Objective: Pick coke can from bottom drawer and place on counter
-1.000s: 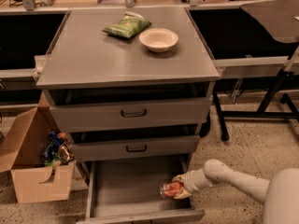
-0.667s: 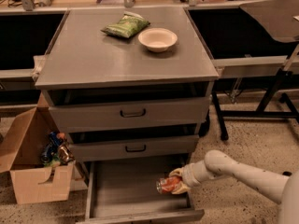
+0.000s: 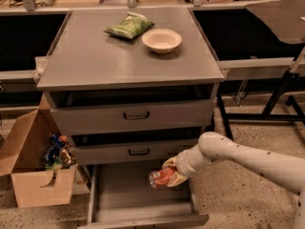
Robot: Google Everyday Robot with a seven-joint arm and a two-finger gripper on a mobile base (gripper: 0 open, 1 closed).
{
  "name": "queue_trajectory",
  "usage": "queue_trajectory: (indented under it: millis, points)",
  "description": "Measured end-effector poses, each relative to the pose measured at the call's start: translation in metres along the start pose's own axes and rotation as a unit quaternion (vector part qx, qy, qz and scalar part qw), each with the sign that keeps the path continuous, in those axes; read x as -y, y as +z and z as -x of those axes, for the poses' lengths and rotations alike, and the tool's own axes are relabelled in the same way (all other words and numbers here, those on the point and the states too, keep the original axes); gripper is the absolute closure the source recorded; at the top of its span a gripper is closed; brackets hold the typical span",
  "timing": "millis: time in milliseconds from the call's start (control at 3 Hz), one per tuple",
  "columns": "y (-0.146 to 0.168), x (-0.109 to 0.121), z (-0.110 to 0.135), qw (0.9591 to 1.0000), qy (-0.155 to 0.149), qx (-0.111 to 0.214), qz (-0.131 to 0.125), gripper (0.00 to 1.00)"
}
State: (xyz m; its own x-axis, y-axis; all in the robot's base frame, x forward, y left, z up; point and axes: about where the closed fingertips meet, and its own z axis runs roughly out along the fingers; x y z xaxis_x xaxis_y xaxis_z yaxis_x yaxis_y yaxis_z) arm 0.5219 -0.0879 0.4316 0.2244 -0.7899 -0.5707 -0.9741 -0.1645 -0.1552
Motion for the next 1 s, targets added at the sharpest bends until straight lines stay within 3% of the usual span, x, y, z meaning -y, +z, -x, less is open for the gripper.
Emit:
queue_trajectory:
  millis: [333, 667, 1000]
  points:
    - [-0.005, 0.004, 0.002, 1.0000, -0.004, -0.003, -0.003, 1.00]
    - [-0.027, 0.011, 0.026, 0.9995, -0.023, 0.018, -0.015, 1.00]
    - [-0.080, 0.014, 0.090, 0.9966, -0.068, 0.044, -0.018, 1.00]
